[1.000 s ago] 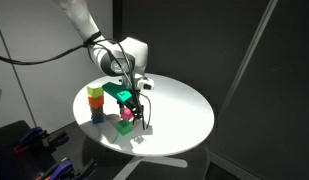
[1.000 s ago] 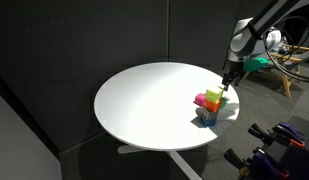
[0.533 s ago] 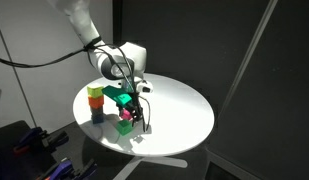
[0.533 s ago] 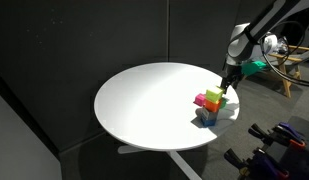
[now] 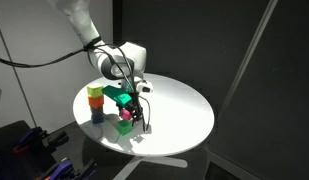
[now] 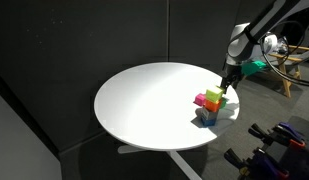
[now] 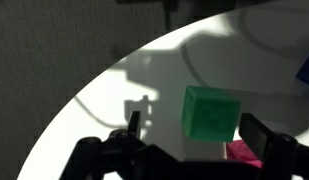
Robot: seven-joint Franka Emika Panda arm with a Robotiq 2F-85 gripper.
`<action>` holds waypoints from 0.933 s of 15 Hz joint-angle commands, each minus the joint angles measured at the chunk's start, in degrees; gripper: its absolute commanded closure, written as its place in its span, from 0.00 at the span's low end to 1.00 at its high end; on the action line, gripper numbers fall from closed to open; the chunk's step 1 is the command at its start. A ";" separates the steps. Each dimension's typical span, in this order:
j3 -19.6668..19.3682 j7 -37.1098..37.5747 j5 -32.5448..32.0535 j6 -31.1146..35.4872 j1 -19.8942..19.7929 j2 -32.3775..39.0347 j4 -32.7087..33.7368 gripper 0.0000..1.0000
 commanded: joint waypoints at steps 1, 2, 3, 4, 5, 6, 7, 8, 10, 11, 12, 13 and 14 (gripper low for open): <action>1.23 0.55 -0.72 -0.15 -1.27 -0.11 0.06 0.00; 1.23 0.55 -0.72 -0.15 -1.27 -0.11 0.06 0.00; 1.32 0.55 -0.64 0.05 -1.25 0.00 0.08 0.00; 1.47 0.52 -0.58 0.40 -1.21 0.20 0.13 0.00; 1.59 0.65 -0.54 0.49 -1.17 0.38 0.21 0.00; 1.74 0.71 -0.54 0.67 -1.10 0.60 0.30 0.00; 1.88 0.78 -0.50 0.71 -1.07 0.80 0.41 0.00; 2.01 1.01 -0.47 0.94 -0.99 1.04 0.53 0.00; 2.19 1.52 -0.46 1.86 -0.85 1.49 0.62 0.00; 2.23 1.84 -0.60 2.41 -0.73 1.86 0.70 0.00; 2.21 2.24 -0.85 2.99 -0.56 2.26 0.78 0.00; 2.27 2.45 -0.91 3.57 -0.51 2.60 0.79 0.00; 2.29 2.73 -1.05 4.00 -0.43 2.96 0.85 0.00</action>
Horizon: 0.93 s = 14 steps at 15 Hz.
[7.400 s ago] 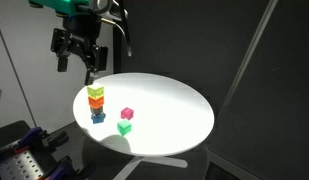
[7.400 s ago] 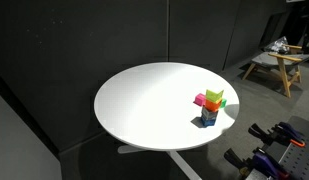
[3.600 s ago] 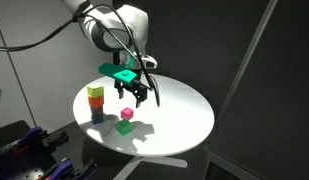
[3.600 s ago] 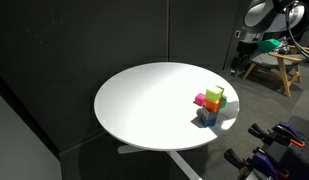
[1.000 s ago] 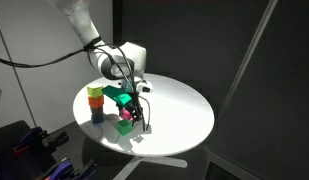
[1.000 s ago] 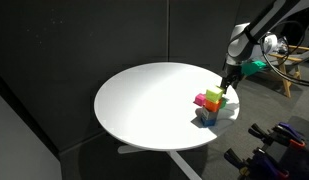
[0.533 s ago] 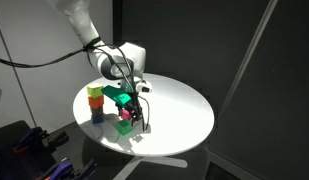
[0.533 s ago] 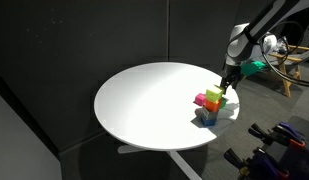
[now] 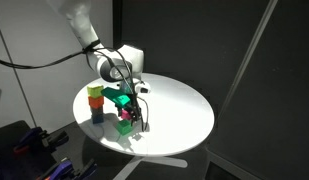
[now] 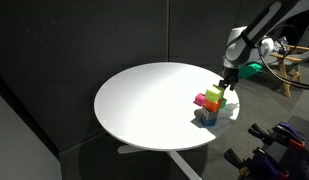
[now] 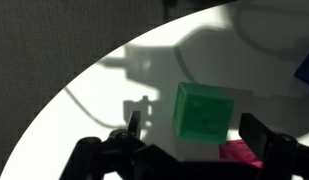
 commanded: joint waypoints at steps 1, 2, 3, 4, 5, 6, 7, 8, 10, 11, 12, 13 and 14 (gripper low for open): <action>0.72 2.62 -1.12 1.77 -0.38 1.44 0.83 0.00; 0.75 2.95 -1.27 1.95 -0.27 1.73 0.86 0.00; 0.79 3.10 -1.34 2.16 -0.22 1.97 0.85 0.00; 0.83 3.26 -1.40 2.32 -0.16 2.27 0.93 0.00; 0.88 3.39 -1.44 2.46 -0.12 2.53 1.03 0.00; 0.93 3.52 -1.48 2.58 -0.09 2.75 1.12 0.00; 0.97 3.64 -1.51 2.68 -0.08 3.00 1.25 0.00; 1.00 3.76 -1.57 2.78 -0.05 3.25 1.37 0.00; 1.08 3.90 -1.66 2.89 0.04 3.70 1.61 0.00; 1.08 3.99 -1.75 2.95 0.11 3.89 1.72 0.00; 1.12 4.03 -1.76 2.89 0.16 4.07 1.86 0.00; 1.11 4.13 -1.83 2.86 0.24 4.25 2.01 0.00; 1.07 4.27 -1.94 2.84 0.37 4.47 2.19 0.00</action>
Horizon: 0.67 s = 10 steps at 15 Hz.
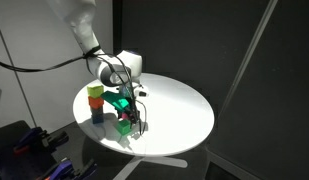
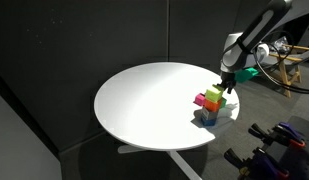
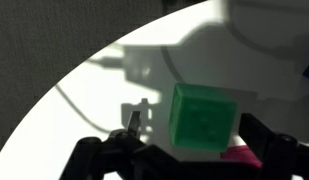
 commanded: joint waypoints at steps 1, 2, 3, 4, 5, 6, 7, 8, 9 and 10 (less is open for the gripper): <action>0.20 2.49 -1.82 0.37 0.18 1.15 1.44 0.00; 0.20 2.55 -1.89 0.31 0.23 1.33 1.62 0.00; 0.16 2.65 -2.06 0.27 0.31 1.51 1.80 0.00; 0.15 2.81 -2.15 0.23 0.39 1.72 2.02 0.00; 0.14 2.93 -2.20 0.25 0.47 1.89 2.17 0.00; 0.12 3.12 -2.26 0.22 0.57 2.05 2.30 0.00; 0.10 3.32 -2.34 0.26 0.67 2.18 2.37 0.00; 0.08 3.51 -2.45 0.27 0.78 2.31 2.45 0.00; 0.06 3.70 -2.61 0.27 0.87 2.45 2.53 0.00; 0.05 3.81 -2.77 0.29 0.94 2.62 2.60 0.00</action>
